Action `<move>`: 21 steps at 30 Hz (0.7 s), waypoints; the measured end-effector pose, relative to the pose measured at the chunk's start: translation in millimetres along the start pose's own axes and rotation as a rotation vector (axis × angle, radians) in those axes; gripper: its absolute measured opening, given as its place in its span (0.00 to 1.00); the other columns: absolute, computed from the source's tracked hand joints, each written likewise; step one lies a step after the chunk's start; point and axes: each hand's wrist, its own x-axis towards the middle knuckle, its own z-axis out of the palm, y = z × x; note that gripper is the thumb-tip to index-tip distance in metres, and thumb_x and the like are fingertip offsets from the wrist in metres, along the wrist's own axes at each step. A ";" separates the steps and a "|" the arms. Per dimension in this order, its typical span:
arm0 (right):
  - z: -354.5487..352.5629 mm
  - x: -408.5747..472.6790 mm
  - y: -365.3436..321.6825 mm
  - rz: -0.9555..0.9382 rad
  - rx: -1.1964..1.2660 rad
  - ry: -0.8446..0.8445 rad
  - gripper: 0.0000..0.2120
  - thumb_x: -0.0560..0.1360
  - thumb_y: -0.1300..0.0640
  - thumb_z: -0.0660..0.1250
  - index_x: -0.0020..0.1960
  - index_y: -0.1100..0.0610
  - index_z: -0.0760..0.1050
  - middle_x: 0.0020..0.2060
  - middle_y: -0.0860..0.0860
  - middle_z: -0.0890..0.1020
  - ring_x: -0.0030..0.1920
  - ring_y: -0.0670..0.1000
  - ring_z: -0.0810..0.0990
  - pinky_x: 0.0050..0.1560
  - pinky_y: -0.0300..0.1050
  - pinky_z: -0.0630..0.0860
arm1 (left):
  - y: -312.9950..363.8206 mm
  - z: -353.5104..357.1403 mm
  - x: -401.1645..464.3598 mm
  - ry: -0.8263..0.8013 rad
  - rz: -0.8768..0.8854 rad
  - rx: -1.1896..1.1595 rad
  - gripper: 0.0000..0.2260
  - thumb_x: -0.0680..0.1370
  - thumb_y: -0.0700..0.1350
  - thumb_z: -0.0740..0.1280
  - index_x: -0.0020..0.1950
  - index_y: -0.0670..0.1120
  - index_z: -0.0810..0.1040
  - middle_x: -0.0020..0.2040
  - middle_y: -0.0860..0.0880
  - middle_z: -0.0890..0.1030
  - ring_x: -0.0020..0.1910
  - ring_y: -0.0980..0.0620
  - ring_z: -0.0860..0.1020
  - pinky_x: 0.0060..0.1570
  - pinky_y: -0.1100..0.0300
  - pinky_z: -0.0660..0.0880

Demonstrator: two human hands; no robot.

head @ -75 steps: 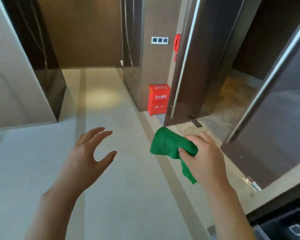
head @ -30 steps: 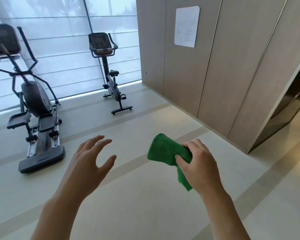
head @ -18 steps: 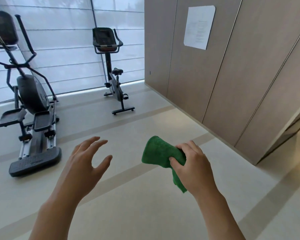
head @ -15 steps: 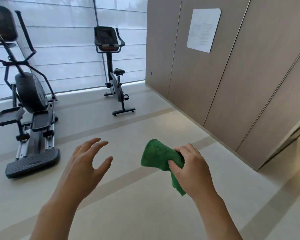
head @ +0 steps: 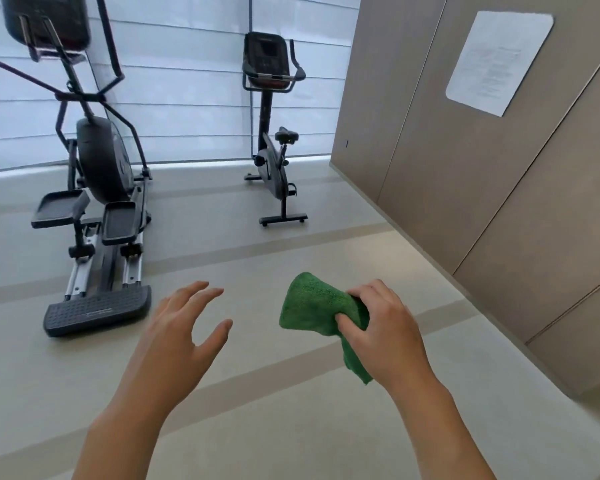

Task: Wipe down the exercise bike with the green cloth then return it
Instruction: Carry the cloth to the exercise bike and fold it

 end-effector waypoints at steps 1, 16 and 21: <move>6.9 10.4 -1.5 -0.015 -0.006 -0.010 0.09 0.77 0.49 0.71 0.57 0.46 0.79 0.48 0.40 0.75 0.49 0.44 0.74 0.53 0.49 0.76 | -6.3 1.4 5.6 0.005 -0.010 0.003 0.22 0.78 0.54 0.72 0.72 0.56 0.76 0.73 0.56 0.74 0.74 0.54 0.68 0.70 0.57 0.64; 68.9 231.0 63.9 -0.187 0.068 -0.053 0.11 0.77 0.52 0.73 0.59 0.45 0.80 0.49 0.40 0.75 0.50 0.47 0.74 0.53 0.48 0.73 | -5.9 63.0 182.3 0.070 -0.116 0.083 0.23 0.79 0.54 0.71 0.74 0.56 0.75 0.74 0.56 0.72 0.75 0.54 0.68 0.74 0.51 0.67; 68.1 311.9 113.6 -0.215 0.109 -0.063 0.13 0.77 0.52 0.73 0.60 0.44 0.81 0.49 0.41 0.76 0.51 0.47 0.75 0.55 0.50 0.73 | 22.9 95.4 260.7 0.079 -0.118 0.128 0.22 0.79 0.55 0.70 0.74 0.57 0.74 0.73 0.60 0.72 0.74 0.57 0.69 0.72 0.55 0.69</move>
